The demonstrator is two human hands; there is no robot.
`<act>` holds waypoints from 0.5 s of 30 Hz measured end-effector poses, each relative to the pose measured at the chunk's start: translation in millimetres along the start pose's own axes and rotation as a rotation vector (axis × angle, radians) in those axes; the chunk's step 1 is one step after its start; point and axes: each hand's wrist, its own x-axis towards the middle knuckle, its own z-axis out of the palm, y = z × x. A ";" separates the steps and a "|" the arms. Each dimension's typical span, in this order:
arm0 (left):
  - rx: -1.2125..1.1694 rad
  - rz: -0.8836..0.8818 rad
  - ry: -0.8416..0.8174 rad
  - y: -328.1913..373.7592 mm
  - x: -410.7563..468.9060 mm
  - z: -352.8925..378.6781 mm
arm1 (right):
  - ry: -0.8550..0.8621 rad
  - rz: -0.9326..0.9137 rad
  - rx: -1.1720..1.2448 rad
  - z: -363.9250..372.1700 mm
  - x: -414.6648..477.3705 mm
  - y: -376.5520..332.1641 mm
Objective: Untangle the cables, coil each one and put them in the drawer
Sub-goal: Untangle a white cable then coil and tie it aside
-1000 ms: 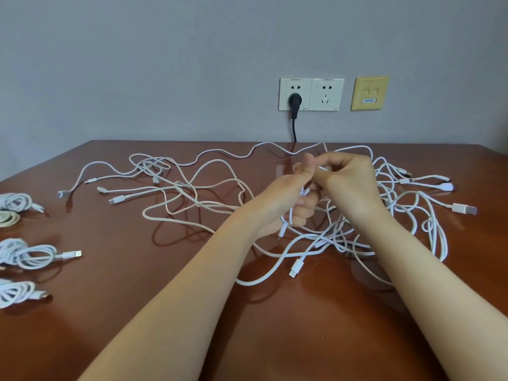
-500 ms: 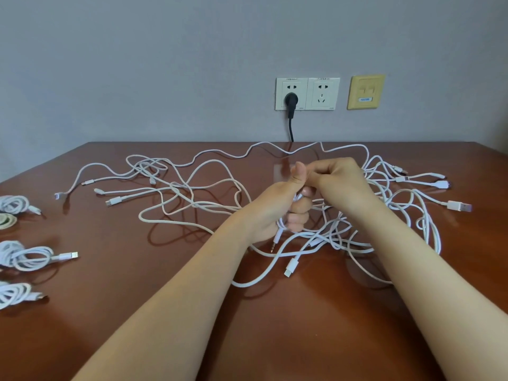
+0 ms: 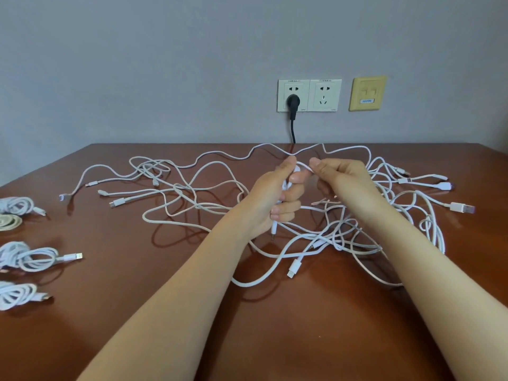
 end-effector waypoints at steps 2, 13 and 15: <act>-0.065 0.040 0.065 3.8 -0.1 -4.5 | -0.016 -0.079 -0.075 2.7 -0.8 3.4; 0.146 0.177 0.350 2.1 8.9 -14.1 | -0.005 -0.177 -0.195 21.0 -6.2 -0.1; 0.170 0.182 0.367 0.5 9.7 -11.4 | 0.004 -0.173 -0.238 22.7 -6.1 1.4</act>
